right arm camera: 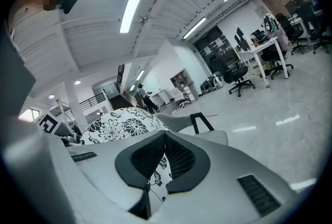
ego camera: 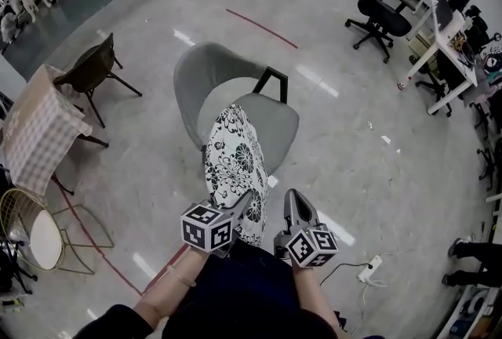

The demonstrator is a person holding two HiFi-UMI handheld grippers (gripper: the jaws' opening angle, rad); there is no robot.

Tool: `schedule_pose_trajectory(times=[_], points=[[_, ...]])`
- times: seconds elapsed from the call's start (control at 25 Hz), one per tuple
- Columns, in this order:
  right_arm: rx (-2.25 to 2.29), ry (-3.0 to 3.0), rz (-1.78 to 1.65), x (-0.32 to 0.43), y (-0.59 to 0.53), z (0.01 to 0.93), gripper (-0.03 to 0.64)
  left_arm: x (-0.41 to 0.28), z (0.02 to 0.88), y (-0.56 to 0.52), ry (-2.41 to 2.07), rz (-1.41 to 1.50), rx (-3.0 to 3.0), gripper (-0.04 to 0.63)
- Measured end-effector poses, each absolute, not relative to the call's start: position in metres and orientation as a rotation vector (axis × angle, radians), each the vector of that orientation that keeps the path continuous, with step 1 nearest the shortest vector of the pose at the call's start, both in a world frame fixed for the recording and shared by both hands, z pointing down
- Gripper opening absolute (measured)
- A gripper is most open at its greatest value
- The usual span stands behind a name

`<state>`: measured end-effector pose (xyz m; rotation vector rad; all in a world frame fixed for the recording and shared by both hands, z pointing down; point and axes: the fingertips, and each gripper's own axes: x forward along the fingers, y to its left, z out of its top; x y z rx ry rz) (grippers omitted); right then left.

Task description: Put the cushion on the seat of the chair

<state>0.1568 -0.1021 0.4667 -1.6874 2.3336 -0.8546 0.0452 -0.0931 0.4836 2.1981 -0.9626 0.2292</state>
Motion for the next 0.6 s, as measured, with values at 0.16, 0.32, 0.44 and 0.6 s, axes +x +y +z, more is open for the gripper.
schedule_pose_trajectory(times=[0.16, 0.32, 0.44, 0.6], points=[[-1.685, 2.328, -0.860, 0.165, -0.117, 0.470, 0.011, 0.059, 0.484, -0.107, -0.950, 0.234, 2.203, 0.025], [-1.690, 2.308, -0.854, 0.174, -0.128, 0.466, 0.011, 0.070, 0.482, -0.118, -0.925, 0.252, 2.217, 0.025], [-1.697, 2.295, -0.848, 0.178, -0.135, 0.464, 0.011, 0.078, 0.484, -0.126, -0.906, 0.268, 2.226, 0.025], [-1.722, 2.269, -0.847, 0.183, -0.147, 0.465, 0.011, 0.086, 0.486, -0.142, -0.876, 0.287, 2.241, 0.025]])
